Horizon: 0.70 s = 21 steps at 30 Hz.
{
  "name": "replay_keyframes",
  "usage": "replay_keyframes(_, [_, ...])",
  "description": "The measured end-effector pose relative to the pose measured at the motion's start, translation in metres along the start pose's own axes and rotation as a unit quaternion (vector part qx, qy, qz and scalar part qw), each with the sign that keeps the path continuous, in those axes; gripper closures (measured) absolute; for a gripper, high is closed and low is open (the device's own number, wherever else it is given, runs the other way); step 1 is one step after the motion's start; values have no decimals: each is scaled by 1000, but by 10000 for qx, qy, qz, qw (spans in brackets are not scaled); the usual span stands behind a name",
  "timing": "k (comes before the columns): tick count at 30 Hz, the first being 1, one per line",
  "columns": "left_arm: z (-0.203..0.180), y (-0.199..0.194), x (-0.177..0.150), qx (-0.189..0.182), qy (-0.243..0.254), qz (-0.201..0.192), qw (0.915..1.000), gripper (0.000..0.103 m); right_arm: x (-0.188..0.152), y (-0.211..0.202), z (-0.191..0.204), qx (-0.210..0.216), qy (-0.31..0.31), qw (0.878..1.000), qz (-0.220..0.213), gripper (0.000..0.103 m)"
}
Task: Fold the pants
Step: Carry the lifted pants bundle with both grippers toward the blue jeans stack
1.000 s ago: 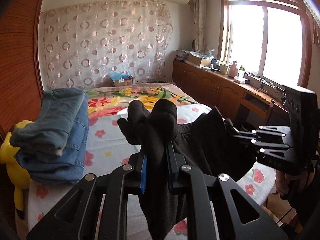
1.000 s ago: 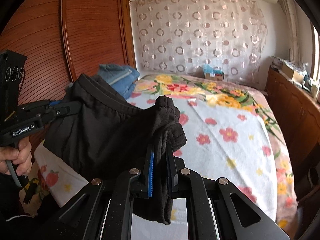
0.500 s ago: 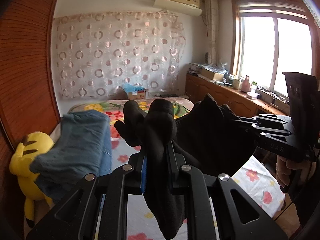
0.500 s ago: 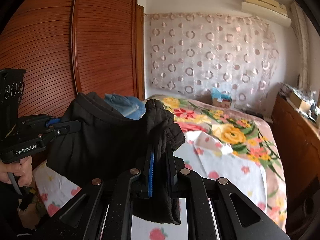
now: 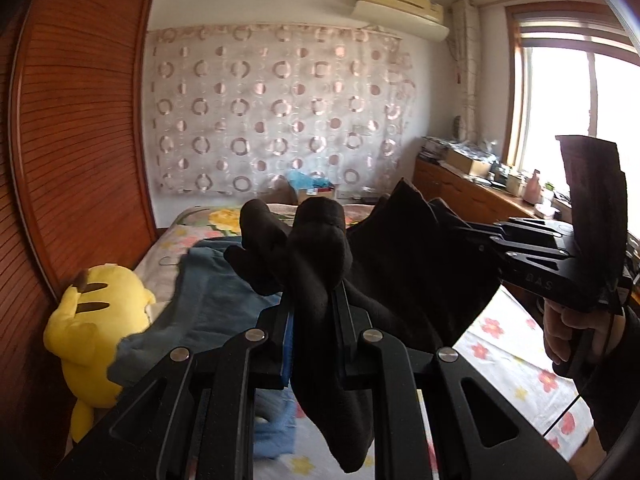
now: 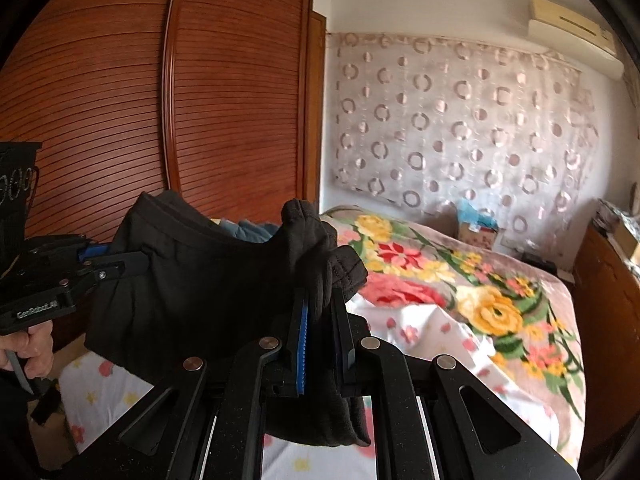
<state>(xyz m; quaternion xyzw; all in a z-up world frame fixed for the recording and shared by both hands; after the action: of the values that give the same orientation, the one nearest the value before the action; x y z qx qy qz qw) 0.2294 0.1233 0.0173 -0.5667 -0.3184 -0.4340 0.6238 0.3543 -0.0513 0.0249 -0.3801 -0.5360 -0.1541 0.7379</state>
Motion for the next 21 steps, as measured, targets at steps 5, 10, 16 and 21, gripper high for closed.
replay_keyframes(5, [24,6,-5,220,-173,62,9996,86,16,36,-4,161,-177,9997,17,93])
replay_keyframes(10, [48,13,-18,408,-431,194,9980,86,31,77,-1,366,-325,9988,33,93])
replay_keyframes(16, [68,19,-36,606,-728,294,9951,86,38,121,12,635,-516,9965,151,93])
replay_keyframes(21, [76,28,-56,833,-805,586,9915,86,36,157,16,806,-671,9938,358,93])
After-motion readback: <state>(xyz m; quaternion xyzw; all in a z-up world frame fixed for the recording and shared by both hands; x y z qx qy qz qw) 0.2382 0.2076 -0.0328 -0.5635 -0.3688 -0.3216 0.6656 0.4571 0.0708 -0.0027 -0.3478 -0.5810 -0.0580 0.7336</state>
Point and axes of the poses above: each gripper's, at about its wrist camera, not at the fingertips, and y roughly the way its jaws point, z to its left, x to its top, the point moved 10 cm from there along y, roughly the way its jaws point, and after that the axes turned 14 degrees about y, right-handed, at the moved point
